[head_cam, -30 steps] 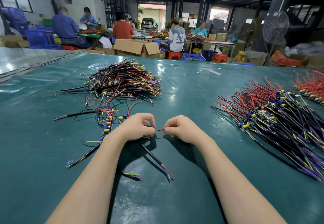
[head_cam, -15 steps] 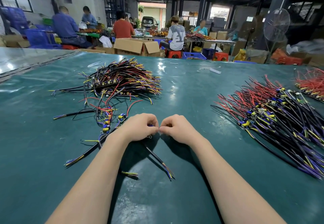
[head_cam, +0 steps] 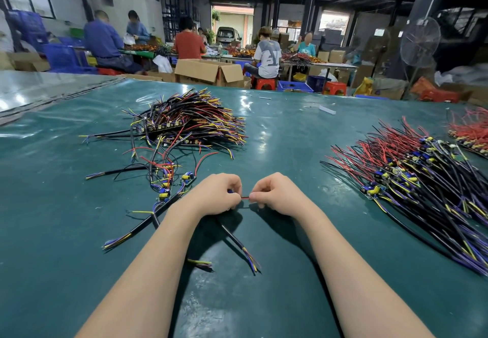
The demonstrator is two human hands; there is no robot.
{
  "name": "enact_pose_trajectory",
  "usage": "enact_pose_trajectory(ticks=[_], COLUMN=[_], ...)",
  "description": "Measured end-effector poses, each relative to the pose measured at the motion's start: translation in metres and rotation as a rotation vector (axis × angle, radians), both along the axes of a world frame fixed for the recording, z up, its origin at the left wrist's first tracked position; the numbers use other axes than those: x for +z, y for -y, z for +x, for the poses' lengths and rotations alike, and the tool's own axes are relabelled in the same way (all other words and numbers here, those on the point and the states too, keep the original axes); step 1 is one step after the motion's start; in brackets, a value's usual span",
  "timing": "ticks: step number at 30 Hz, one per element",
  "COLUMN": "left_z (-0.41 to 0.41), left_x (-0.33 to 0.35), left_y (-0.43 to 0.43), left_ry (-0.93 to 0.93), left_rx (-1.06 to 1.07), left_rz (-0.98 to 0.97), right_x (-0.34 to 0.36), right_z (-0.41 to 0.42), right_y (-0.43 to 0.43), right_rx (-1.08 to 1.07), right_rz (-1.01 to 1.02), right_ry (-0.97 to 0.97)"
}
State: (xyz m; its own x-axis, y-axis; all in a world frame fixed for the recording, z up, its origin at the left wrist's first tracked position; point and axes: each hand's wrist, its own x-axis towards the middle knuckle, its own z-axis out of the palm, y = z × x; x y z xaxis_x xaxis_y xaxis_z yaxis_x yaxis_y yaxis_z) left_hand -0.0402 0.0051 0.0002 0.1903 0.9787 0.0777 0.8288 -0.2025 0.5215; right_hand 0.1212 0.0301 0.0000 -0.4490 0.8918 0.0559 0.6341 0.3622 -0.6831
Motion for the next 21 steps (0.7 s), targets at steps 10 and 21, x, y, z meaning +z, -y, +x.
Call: enact_pose_trajectory(ticks=[10,21], left_z=[-0.01,-0.014], left_x=[-0.002,-0.004], left_y=[-0.001,-0.001], left_ry=[0.164,0.188], left_rx=[-0.078,-0.023], left_rz=[-0.079,-0.095], right_x=[0.002,0.007], right_z=[0.004,0.016], right_y=[-0.001,0.0], right_rx=[0.117,0.205], right_rz=[-0.083,-0.258], right_ry=[0.026,-0.069])
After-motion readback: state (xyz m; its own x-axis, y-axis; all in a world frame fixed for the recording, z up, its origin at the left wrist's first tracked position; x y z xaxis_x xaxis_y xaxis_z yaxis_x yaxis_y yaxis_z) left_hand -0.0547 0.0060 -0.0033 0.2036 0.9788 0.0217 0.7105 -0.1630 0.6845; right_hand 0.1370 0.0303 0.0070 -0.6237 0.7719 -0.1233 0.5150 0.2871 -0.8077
